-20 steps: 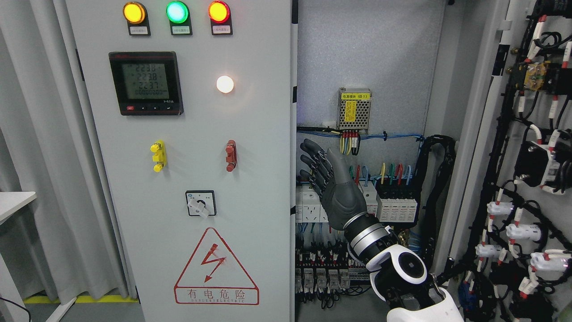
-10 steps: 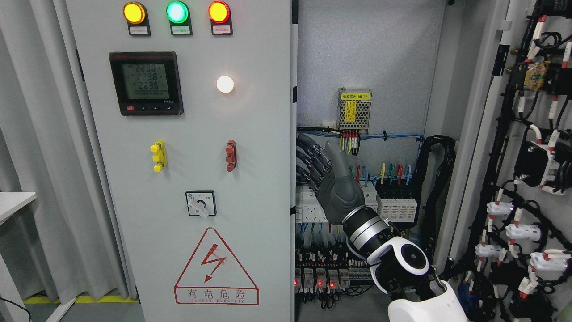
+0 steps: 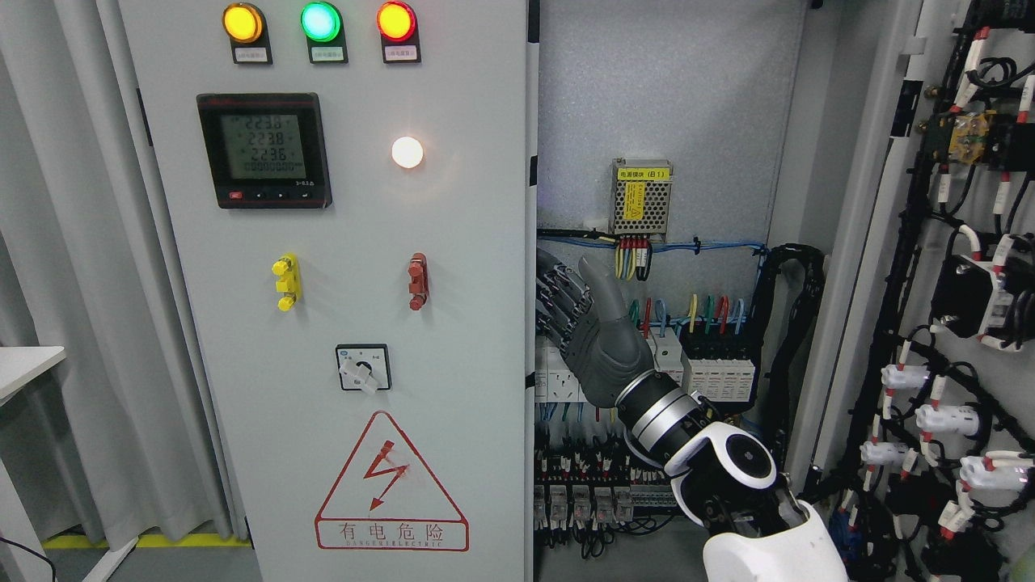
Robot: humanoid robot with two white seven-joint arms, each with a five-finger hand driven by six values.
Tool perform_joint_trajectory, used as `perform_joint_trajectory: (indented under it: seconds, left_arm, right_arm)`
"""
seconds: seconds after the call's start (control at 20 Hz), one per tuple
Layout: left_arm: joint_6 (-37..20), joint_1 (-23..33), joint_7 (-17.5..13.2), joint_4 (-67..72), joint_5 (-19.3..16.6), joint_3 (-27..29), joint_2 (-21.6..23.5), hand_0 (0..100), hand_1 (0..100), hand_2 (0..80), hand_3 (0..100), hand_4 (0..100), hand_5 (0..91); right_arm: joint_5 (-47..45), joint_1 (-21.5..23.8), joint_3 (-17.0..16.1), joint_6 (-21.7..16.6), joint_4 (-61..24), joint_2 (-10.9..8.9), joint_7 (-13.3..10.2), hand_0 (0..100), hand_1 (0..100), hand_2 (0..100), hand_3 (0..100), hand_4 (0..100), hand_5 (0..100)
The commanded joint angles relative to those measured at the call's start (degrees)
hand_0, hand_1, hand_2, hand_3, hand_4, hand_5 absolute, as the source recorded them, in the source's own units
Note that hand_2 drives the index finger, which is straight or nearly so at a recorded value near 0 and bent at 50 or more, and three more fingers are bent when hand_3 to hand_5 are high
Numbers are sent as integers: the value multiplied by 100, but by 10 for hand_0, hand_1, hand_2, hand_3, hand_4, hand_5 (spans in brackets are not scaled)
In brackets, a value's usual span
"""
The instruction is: Open door with both hands
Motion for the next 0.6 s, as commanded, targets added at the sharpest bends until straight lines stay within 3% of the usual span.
perform_joint_trajectory:
  seconds: [0.0, 0.3, 0.55]
  left_arm:
    - [-3, -6, 7, -140, 0, 2, -2, 290, 0, 28, 28, 34, 0]
    - [-3, -6, 25, -140, 0, 2, -2, 290, 0, 28, 28, 33, 0]
    - [-3, -6, 16, -140, 0, 2, 6, 290, 0, 28, 28, 33, 0]
  right_arm:
    - [-14, -26, -67, -8, 128, 0, 125, 219, 0, 0, 0, 0, 0]
    - [-49, 1, -340, -17, 93, 0, 327, 219, 0, 0, 0, 0, 0]
    - [-181, 9, -367, 10, 110, 0, 460, 219, 0, 0, 0, 0, 0]
